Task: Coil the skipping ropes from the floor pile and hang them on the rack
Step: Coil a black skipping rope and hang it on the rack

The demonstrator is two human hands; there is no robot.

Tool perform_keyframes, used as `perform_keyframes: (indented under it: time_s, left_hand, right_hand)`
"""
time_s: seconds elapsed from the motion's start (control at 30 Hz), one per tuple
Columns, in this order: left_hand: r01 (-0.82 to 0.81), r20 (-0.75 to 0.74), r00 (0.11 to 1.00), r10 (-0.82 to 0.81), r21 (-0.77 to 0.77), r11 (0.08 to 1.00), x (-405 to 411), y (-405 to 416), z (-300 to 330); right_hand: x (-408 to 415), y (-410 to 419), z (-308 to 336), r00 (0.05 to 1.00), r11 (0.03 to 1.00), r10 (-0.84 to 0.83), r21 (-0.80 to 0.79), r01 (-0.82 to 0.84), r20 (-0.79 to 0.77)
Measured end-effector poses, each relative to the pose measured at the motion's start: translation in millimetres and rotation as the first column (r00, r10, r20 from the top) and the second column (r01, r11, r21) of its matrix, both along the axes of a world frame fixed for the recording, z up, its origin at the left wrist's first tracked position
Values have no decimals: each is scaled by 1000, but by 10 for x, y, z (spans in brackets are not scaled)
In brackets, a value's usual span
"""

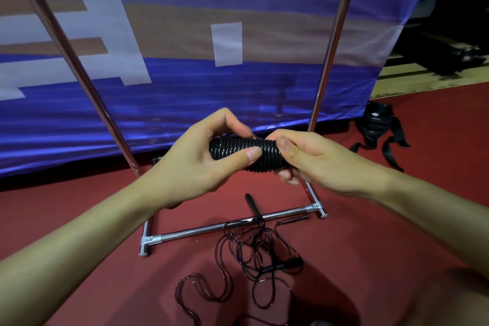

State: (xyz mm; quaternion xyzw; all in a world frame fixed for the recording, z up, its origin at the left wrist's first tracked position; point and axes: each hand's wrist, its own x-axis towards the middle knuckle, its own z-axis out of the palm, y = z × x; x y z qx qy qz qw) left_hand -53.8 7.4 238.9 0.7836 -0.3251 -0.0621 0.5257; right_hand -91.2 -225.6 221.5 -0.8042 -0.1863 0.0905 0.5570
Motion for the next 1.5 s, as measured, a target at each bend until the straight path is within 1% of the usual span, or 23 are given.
perform_keyframes:
  time_s: [0.07, 0.13, 0.2, 0.23, 0.27, 0.3, 0.37, 0.43, 0.47, 0.5, 0.57, 0.63, 0.67, 0.8, 0.87, 0.93, 1.0, 1.1, 1.17, 1.23, 1.37, 1.43, 1.5]
  left_hand:
    - [1, 15, 1000, -1, 0, 1000, 16, 14, -14]
    - [6, 49, 999, -7, 26, 1000, 47, 25, -24]
    - [23, 57, 998, -28, 90, 996, 105, 50, -35]
    - [47, 51, 997, -56, 150, 988, 138, 59, -30]
    - [71, 67, 994, -89, 234, 970, 165, 72, -24]
    - [83, 106, 987, -124, 326, 942, 173, 72, -10]
    - [67, 190, 967, -171, 457, 887, 154, 46, -2]
    - [17, 227, 961, -159, 524, 852, 107, -21, -2]
    - [7, 216, 965, -146, 539, 842, 93, -49, -13]
    - [21, 179, 974, -138, 534, 845, 78, -68, -24]
    - [85, 74, 988, -134, 462, 883, 48, -95, -39]
    - [117, -1, 992, -127, 391, 913, 4, -120, -41]
    - [118, -22, 993, -118, 370, 922, -30, -137, -40]
    - [115, -73, 993, -97, 305, 945, -125, -174, 34]
    - [101, -102, 992, -74, 297, 950, -139, -158, 82]
    - [86, -138, 989, -48, 290, 953, -144, -157, 79]
    - [119, -213, 975, -69, 236, 964, -146, -149, 63]
    - [214, -355, 920, -166, 101, 972, -185, -113, 141]
    - [228, -415, 891, -183, 62, 972, -206, -104, 195]
    - [210, -395, 903, -170, 61, 976, -211, -124, 188]
    - [149, -304, 944, -129, 46, 988, -179, -161, 144]
    - [140, -276, 953, -124, 40, 989, -148, -158, 138]
    - [146, -250, 960, -129, 49, 988, -131, -155, 133]
  right_hand:
    - [7, 13, -3, 1000, 1000, 11, 17, -10, -13]
    - [3, 22, -1, 1000, 1000, -20, -21, 20, 3]
    - [9, 20, 7, 997, 986, -61, -155, 67, 47]
    - [18, 20, 16, 994, 971, -79, -218, 95, 80]
    - [28, 25, 26, 990, 962, -95, -247, 118, 106]
    - [39, 36, 33, 987, 962, -107, -239, 133, 119]
    - [64, 61, 30, 985, 976, -133, -156, 150, 113]
    - [62, 90, 39, 985, 984, -133, -106, 145, 111]
    - [61, 103, 51, 984, 985, -132, -92, 143, 117]
    - [54, 107, 69, 983, 986, -138, -73, 148, 123]
    - [38, 90, 107, 977, 984, -160, -54, 169, 144]
    - [25, 72, 134, 967, 976, -170, -106, 192, 188]
    - [19, 71, 143, 963, 971, -170, -128, 199, 207]
    - [-26, 62, 189, 965, 977, -139, -129, 170, 223]
    - [-44, 61, 203, 968, 979, -108, -145, 143, 226]
    - [-56, 62, 214, 960, 975, -80, -179, 131, 267]
    - [-49, 40, 210, 949, 970, -50, -210, 120, 312]
    - [-19, 16, 194, 938, 969, -5, -229, 90, 347]
    - [-8, 0, 189, 928, 970, 26, -234, 67, 373]
    - [1, -12, 191, 938, 969, 16, -237, 71, 345]
    - [6, -26, 166, 947, 953, -35, -276, 128, 318]
    - [-1, -30, 185, 964, 946, -65, -293, 142, 259]
    - [-12, -50, 189, 974, 944, -60, -304, 126, 217]
